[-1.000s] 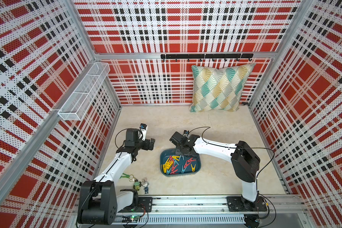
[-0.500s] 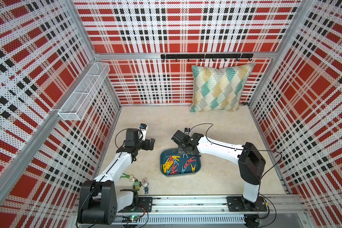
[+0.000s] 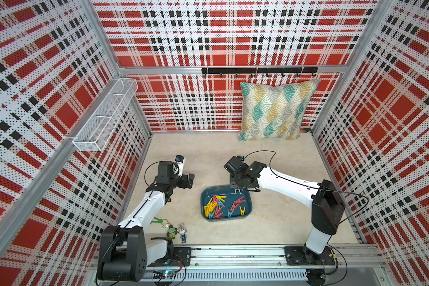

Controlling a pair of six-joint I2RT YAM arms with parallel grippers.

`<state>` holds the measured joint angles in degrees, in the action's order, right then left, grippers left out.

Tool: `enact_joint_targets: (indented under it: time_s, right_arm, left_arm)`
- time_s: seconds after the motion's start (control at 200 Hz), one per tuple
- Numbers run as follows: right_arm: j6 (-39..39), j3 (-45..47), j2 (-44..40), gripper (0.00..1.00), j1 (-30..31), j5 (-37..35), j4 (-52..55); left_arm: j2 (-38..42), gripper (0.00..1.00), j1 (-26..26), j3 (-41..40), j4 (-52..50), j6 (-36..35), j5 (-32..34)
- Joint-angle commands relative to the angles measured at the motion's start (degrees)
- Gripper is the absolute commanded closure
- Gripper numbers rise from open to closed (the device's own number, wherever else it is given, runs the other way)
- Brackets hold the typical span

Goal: Take the clothespins out of the storage box
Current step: Pick up the clothespin from the storage box, then place the clothespin at the center of the board.

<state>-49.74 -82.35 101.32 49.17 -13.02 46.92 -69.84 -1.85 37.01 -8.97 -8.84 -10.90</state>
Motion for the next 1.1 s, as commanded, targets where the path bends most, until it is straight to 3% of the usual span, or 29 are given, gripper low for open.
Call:
enact_joint_targets:
  time_s: [0.0,0.451,0.772,1.097]
  right_arm:
    - [3.04,0.93,-3.17,0.89,-2.42,2.88,0.86]
    - [11.59,0.22,-2.21,0.88,-18.60,8.47,1.36]
    - [17.66,-13.40,12.69,0.87,-29.63,10.85,2.23]
    - [23.66,-31.04,28.89,0.86,-32.48,10.31,5.96]
  left_arm:
    - [-0.51,0.01,0.40,0.26,0.71,0.10,0.44]
    - [-0.49,0.01,0.30,0.32,0.71,0.05,0.88]
    - [-0.20,0.01,0.70,0.34,0.71,-0.03,0.97]
    - [-0.29,0.01,0.64,0.43,0.71,0.03,1.29]
